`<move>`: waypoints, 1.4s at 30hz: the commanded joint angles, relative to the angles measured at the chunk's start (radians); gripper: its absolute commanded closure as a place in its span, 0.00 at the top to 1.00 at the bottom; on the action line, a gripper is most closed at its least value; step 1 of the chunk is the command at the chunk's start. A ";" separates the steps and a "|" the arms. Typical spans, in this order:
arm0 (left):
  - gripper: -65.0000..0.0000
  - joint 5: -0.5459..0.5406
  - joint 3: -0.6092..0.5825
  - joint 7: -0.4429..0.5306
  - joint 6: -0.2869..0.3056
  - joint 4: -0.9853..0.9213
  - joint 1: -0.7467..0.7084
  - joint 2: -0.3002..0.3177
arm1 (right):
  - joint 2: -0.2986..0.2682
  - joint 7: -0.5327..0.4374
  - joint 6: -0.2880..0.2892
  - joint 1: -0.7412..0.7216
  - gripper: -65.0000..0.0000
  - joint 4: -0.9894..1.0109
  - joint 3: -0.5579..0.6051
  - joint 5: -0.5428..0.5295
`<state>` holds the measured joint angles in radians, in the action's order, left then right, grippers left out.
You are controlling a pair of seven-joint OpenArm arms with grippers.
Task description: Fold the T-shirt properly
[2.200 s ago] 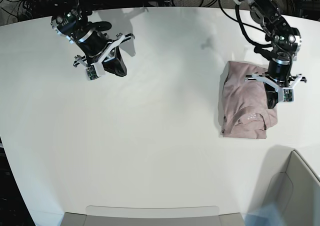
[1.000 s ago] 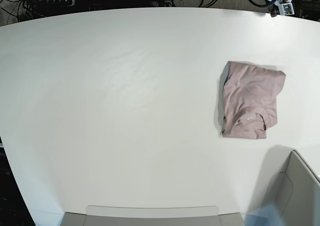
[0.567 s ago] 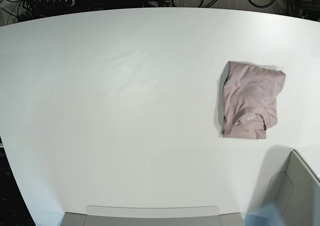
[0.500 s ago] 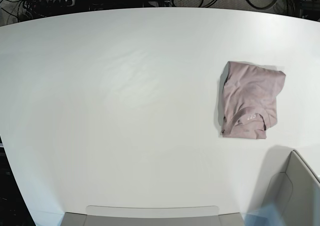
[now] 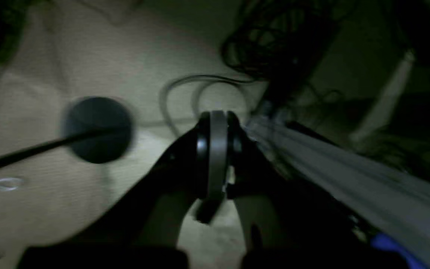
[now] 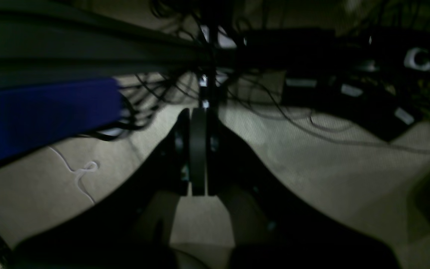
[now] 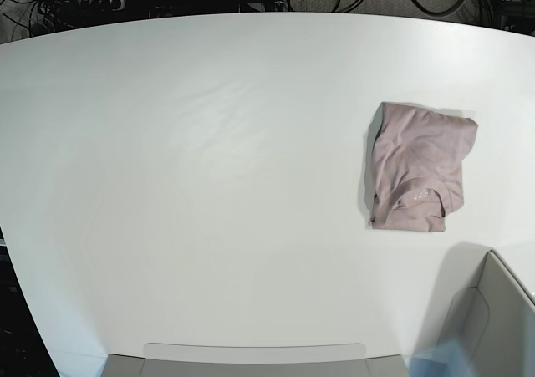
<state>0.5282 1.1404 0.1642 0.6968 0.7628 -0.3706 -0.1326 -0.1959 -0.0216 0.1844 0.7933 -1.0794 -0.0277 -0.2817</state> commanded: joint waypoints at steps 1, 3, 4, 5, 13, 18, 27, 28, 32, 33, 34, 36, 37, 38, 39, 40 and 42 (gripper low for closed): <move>0.00 0.011 0.019 0.013 0.001 -0.030 0.003 0.017 | -0.007 -0.011 0.010 -0.007 0.00 0.025 -0.001 0.002; 0.00 0.050 0.036 0.013 0.001 -0.099 0.035 0.043 | -0.014 -0.015 0.010 -0.048 0.00 0.095 -0.001 0.002; 0.00 0.062 0.036 0.013 0.001 -0.138 0.049 0.054 | -0.023 -0.016 0.010 -0.068 0.00 0.127 -0.001 0.002; 0.00 0.073 0.033 0.013 0.001 -0.174 0.058 0.069 | -0.029 -0.016 0.010 -0.091 0.00 0.163 0.001 0.002; 0.00 0.201 0.026 0.013 -0.151 -0.489 0.150 0.181 | -0.057 -0.022 0.010 -0.325 0.00 0.528 -0.007 0.086; 0.00 0.290 0.025 0.013 -0.279 -0.578 0.195 0.201 | -0.058 -0.107 0.008 -0.440 0.00 0.730 -0.008 0.147; 0.00 0.447 0.025 0.005 -0.558 -0.644 0.250 0.198 | -0.067 -0.148 -0.001 -0.681 0.00 1.079 -0.001 0.183; 0.00 0.458 0.025 0.004 -0.573 -0.644 0.255 0.196 | -0.067 -0.148 -0.003 -0.694 0.00 1.079 -0.001 0.183; 0.00 0.475 0.026 0.004 -0.589 -0.644 0.262 0.195 | -0.066 -0.146 -0.038 -0.713 0.00 1.079 0.001 0.184; 0.00 0.475 0.026 0.002 -0.589 -0.644 0.262 0.195 | -0.066 -0.145 -0.082 -0.722 0.00 1.079 0.002 0.184; 0.00 0.475 0.026 0.002 -0.589 -0.644 0.262 0.195 | -0.064 -0.145 -0.125 -0.725 0.00 1.079 0.008 0.193; 0.00 0.475 0.026 0.002 -0.589 -0.644 0.262 0.195 | -0.061 -0.145 -0.225 -0.736 0.00 1.079 0.039 0.241; 0.00 0.475 0.026 0.002 -0.589 -0.644 0.262 0.196 | -0.060 -0.145 -0.268 -0.740 0.00 1.079 0.055 0.264; 0.00 0.475 0.026 0.002 -0.589 -0.644 0.262 0.196 | -0.058 -0.145 -0.313 -0.745 0.00 1.079 0.070 0.289; 0.00 0.475 0.026 0.002 -0.589 -0.644 0.262 0.198 | -0.057 -0.145 -0.349 -0.746 0.00 1.079 0.081 0.309; 0.00 0.475 0.026 0.002 -0.589 -0.644 0.262 0.198 | -0.050 -0.145 -0.371 -0.751 0.00 1.079 0.088 0.325; 0.00 0.473 0.026 0.002 -0.589 -0.644 0.262 0.198 | -0.041 -0.145 -0.382 -0.754 0.00 1.079 0.093 0.358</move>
<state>0.9985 1.1671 0.1596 0.1120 0.1158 -0.1032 0.0639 -0.2314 -0.1623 -0.1947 0.0345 0.0002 0.0631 0.0803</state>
